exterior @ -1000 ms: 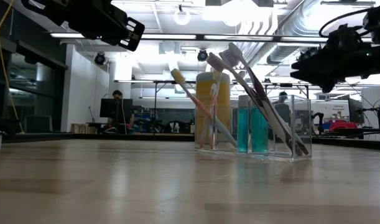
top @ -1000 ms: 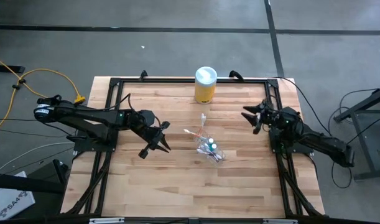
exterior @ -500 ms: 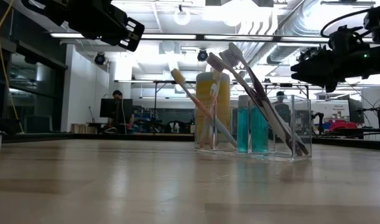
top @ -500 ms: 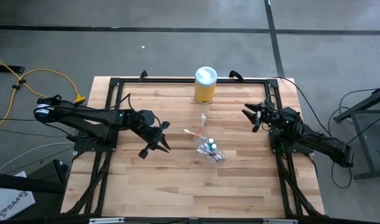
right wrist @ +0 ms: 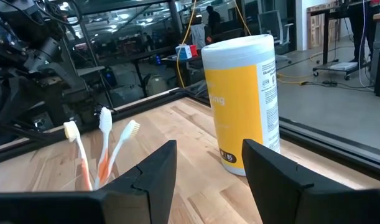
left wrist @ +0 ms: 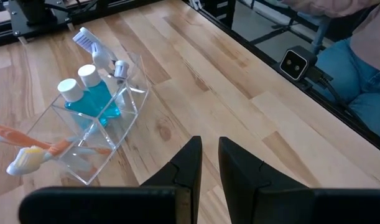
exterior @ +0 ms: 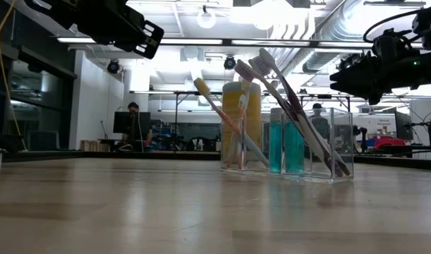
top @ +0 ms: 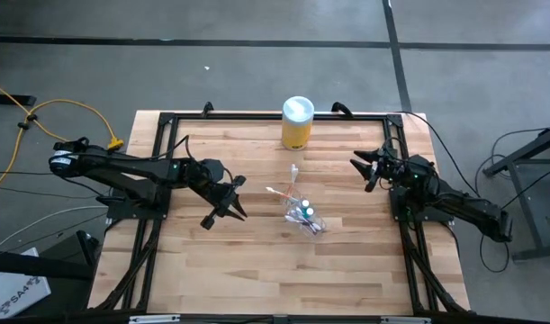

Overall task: Pick & Place toothbrushing station
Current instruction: Return to Home Position

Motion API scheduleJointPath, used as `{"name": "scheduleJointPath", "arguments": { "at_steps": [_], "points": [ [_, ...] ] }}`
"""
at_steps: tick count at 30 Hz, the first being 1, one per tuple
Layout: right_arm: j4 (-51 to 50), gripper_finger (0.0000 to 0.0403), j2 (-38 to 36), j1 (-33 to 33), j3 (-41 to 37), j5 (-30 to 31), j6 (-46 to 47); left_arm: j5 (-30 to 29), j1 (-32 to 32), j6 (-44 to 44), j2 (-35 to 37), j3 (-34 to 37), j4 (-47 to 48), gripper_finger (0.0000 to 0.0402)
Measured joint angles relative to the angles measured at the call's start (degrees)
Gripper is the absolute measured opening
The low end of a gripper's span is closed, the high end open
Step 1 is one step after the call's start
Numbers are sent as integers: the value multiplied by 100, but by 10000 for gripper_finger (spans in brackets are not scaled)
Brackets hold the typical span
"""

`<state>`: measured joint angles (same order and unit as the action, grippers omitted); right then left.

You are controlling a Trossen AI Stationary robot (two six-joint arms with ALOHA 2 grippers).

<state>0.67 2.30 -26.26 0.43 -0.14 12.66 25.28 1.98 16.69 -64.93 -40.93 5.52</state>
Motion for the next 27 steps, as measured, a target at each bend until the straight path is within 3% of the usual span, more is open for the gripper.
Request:
{"name": "scheduleJointPath", "arguments": {
  "at_steps": [16, 22, 27],
  "points": [
    [0, 174, 149, 0, -4, -2, -47, 41, 0, 69, 0, -2, -7, 47],
    [0, 174, 149, 0, -7, -3, -47, 579, -227, 365, 0, -4, 388, 47],
    [0, 174, 149, 0, -7, -2, -47, 1390, -623, 570, 42, 122, 662, 47]
  ]
}}
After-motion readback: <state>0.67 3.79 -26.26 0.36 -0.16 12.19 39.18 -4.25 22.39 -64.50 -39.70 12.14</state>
